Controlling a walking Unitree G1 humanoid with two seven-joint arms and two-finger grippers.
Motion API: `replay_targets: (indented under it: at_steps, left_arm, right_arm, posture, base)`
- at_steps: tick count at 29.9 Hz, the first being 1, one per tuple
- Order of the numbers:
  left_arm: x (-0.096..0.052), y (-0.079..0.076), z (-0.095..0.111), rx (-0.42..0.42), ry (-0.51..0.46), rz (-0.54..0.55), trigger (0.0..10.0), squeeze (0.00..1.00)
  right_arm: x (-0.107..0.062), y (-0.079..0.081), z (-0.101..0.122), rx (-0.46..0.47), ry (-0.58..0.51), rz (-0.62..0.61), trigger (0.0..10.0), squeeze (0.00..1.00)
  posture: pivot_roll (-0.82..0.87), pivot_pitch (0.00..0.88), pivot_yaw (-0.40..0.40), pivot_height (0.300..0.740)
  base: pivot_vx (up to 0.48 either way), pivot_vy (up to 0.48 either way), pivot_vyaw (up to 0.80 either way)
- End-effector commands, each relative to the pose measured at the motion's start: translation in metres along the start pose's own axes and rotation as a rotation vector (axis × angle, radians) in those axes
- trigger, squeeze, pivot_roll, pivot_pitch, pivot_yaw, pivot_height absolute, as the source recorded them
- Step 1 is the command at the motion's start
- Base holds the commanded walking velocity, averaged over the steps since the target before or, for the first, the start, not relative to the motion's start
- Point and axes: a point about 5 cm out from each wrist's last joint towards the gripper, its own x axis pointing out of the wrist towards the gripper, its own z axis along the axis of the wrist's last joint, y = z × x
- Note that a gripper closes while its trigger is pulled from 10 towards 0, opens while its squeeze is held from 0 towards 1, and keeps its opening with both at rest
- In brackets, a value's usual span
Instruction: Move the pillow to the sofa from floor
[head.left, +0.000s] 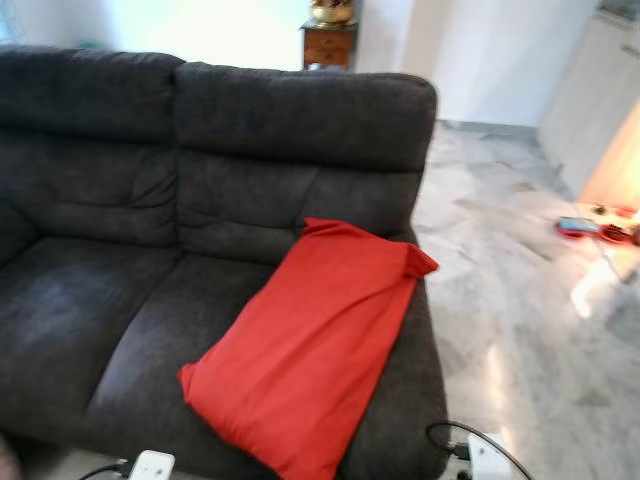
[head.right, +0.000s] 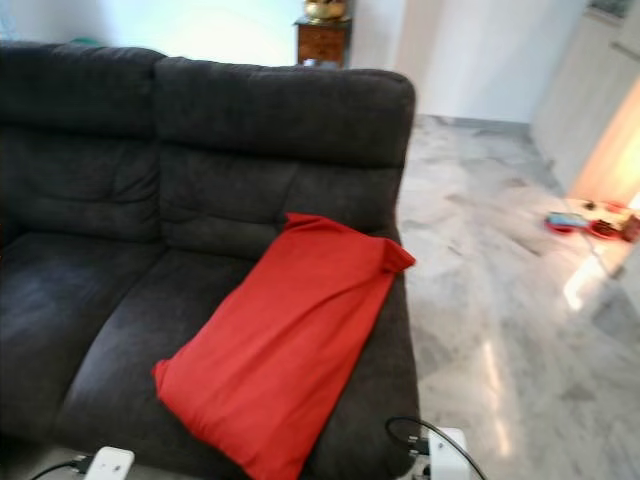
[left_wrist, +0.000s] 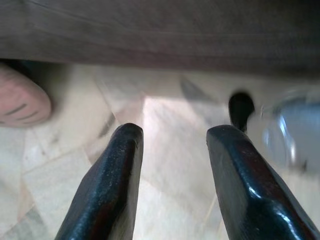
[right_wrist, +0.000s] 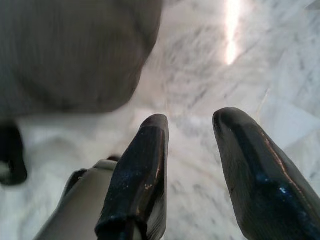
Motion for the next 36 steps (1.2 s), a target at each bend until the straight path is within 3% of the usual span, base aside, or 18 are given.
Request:
replay_targets:
  at_steps: [1, 16, 25, 32, 36]
  left_arm:
    - [-0.004, -0.007, -0.018, 0.009, 0.063, -0.026, 10.0, 0.00]
    - [-0.005, -0.007, -0.021, 0.012, 0.076, -0.030, 10.0, 0.00]
    - [-0.004, -0.007, -0.019, 0.084, 0.077, -0.063, 10.0, 0.00]
    - [0.000, -0.025, -0.004, 0.195, 0.060, -0.139, 10.0, 0.00]
    - [0.003, -0.037, 0.009, 0.225, 0.032, -0.172, 10.0, 0.00]
  right_arm:
    - [0.002, -0.002, 0.009, 0.000, -0.024, -0.003, 10.0, 0.00]
    - [0.001, 0.000, 0.008, -0.001, -0.022, 0.011, 10.0, 0.00]
    - [0.001, -0.006, 0.010, -0.006, -0.038, 0.005, 10.0, 0.00]
    - [0.000, -0.017, 0.011, 0.060, -0.089, -0.032, 10.0, 0.00]
    - [-0.001, -0.019, 0.007, 0.050, -0.083, -0.033, 10.0, 0.00]
  posture:
    - [0.06, 0.000, -0.029, 0.740]
    - [0.06, 0.000, -0.033, 0.740]
    - [-0.04, 0.000, 0.017, 0.740]
    - [-0.15, 0.000, 0.081, 0.740]
    - [-0.19, 0.000, 0.112, 0.740]
  base:
    - [-0.296, 0.000, 0.00]
    - [-0.295, 0.000, 0.00]
    - [-0.031, 0.000, 0.00]
    - [0.000, 0.000, 0.00]
    - [0.000, 0.000, 0.00]
